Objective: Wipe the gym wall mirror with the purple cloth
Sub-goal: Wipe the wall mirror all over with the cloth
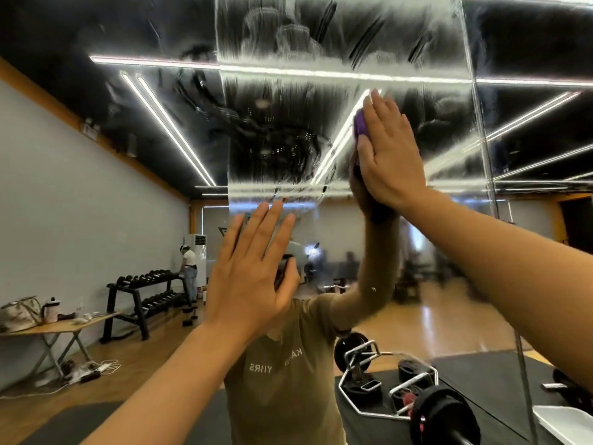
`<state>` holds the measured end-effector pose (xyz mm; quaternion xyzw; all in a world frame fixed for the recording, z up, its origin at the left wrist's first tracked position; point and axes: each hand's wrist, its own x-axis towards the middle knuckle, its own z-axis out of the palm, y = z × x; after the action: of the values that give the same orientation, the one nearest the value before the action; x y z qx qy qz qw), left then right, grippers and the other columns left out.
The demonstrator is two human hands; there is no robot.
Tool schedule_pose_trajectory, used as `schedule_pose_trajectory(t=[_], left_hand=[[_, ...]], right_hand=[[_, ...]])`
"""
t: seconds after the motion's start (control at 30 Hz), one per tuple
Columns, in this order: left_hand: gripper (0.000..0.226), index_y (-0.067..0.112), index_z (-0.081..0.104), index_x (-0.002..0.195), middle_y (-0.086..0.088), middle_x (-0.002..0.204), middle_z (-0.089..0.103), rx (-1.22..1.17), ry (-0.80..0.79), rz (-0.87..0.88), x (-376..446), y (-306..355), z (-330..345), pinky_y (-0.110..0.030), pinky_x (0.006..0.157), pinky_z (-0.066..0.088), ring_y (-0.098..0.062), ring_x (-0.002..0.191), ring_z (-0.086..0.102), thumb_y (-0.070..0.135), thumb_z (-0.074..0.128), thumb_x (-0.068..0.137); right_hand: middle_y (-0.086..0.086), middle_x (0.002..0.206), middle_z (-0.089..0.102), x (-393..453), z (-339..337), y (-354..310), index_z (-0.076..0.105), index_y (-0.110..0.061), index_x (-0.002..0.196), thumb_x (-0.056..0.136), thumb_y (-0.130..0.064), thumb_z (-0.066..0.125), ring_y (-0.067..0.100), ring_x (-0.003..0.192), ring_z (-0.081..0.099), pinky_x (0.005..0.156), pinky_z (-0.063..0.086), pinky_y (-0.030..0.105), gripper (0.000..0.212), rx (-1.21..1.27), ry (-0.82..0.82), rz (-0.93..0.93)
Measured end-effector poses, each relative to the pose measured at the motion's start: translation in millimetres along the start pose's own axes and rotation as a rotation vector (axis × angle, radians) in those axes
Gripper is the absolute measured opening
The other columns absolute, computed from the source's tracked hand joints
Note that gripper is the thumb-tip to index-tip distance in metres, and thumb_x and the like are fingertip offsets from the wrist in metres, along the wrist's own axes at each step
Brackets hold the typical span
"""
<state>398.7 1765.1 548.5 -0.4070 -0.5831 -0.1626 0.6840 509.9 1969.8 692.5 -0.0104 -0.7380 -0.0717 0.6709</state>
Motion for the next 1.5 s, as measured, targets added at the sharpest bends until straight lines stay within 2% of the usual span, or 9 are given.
schedule_pose_trajectory(t=[0.23, 0.4, 0.57, 0.8, 0.93, 1.03, 1.2, 1.3, 1.5], left_hand=[[0.063, 0.009, 0.037, 0.154, -0.013, 0.163, 0.03, 0.043, -0.03, -0.025, -14, -31, -14, -0.043, 0.123, 0.016, -0.025, 0.152, 0.023, 0.037, 0.04, 0.098], [0.063, 0.011, 0.034, 0.156, -0.01, 0.165, 0.026, 0.056, -0.057, -0.026, -23, -39, -16, -0.046, 0.123, 0.02, -0.023, 0.153, 0.021, 0.038, 0.04, 0.099], [0.063, 0.011, 0.032, 0.157, -0.009, 0.166, 0.024, 0.053, -0.06, -0.045, -29, -41, -17, -0.048, 0.122, 0.021, -0.023, 0.154, 0.019, 0.038, 0.038, 0.1], [0.063, 0.01, 0.033, 0.157, -0.008, 0.166, 0.025, 0.062, -0.064, -0.062, -32, -44, -18, -0.046, 0.122, 0.02, -0.022, 0.154, 0.019, 0.039, 0.038, 0.1], [0.064, 0.01, 0.033, 0.156, -0.008, 0.165, 0.026, 0.032, -0.063, -0.046, -31, -49, -20, -0.043, 0.124, 0.017, -0.02, 0.154, 0.02, 0.038, 0.041, 0.099], [0.063, 0.01, 0.033, 0.156, -0.008, 0.164, 0.028, 0.007, -0.062, -0.036, -31, -56, -24, -0.039, 0.124, 0.016, -0.019, 0.153, 0.02, 0.036, 0.042, 0.099], [0.063, 0.009, 0.035, 0.155, -0.009, 0.163, 0.03, 0.052, -0.068, -0.038, -35, -70, -30, -0.04, 0.124, 0.017, -0.02, 0.153, 0.022, 0.037, 0.041, 0.1], [0.063, 0.009, 0.034, 0.156, -0.009, 0.164, 0.028, 0.056, -0.049, -0.064, -35, -79, -35, -0.038, 0.124, 0.014, -0.019, 0.153, 0.02, 0.038, 0.04, 0.1], [0.063, 0.009, 0.033, 0.156, -0.008, 0.165, 0.026, 0.04, -0.055, -0.075, -39, -84, -36, -0.038, 0.125, 0.012, -0.018, 0.154, 0.017, 0.036, 0.038, 0.1]], right_hand=[[0.005, 0.166, 0.025, -158, 17, -40, 0.033, -0.011, 0.157, 0.103, -0.029, 0.043, 0.025, 0.155, 0.016, 0.125, 0.017, 0.044, 0.058, -0.091, -0.259, -0.749], [0.004, 0.166, 0.024, -129, 10, -21, 0.032, -0.012, 0.157, 0.105, -0.03, 0.035, 0.02, 0.155, 0.016, 0.125, 0.018, 0.043, 0.055, -0.088, -0.428, -1.006], [0.015, 0.16, 0.035, -33, 0, 1, 0.039, -0.003, 0.152, 0.103, -0.029, 0.035, 0.029, 0.149, 0.029, 0.126, 0.008, 0.03, 0.056, -0.075, -0.171, -0.605], [0.007, 0.169, 0.013, 19, 10, -34, 0.018, -0.01, 0.16, 0.098, -0.034, 0.024, 0.022, 0.156, 0.005, 0.121, -0.009, 0.026, 0.068, -0.006, -0.021, -0.058], [0.012, 0.162, 0.033, -42, 21, -50, 0.037, -0.007, 0.154, 0.1, -0.029, 0.037, 0.03, 0.152, 0.023, 0.124, 0.018, 0.047, 0.059, 0.002, -0.129, -0.575], [0.006, 0.164, 0.03, -95, 23, -51, 0.036, -0.012, 0.155, 0.103, -0.031, 0.036, 0.025, 0.154, 0.018, 0.126, 0.014, 0.045, 0.056, -0.025, -0.337, -0.948], [0.004, 0.165, 0.027, -83, 21, -41, 0.035, -0.014, 0.156, 0.103, -0.026, 0.04, 0.019, 0.155, 0.017, 0.125, 0.02, 0.044, 0.055, 0.008, -0.499, -1.188], [0.007, 0.162, 0.033, -38, 20, -41, 0.04, -0.011, 0.153, 0.101, -0.026, 0.04, 0.022, 0.153, 0.024, 0.125, 0.02, 0.043, 0.054, -0.019, -0.371, -1.051], [0.007, 0.167, 0.02, 58, 17, -70, 0.026, -0.011, 0.158, 0.098, -0.035, 0.025, 0.023, 0.155, 0.012, 0.127, 0.005, 0.039, 0.065, 0.023, -0.102, -0.31]])
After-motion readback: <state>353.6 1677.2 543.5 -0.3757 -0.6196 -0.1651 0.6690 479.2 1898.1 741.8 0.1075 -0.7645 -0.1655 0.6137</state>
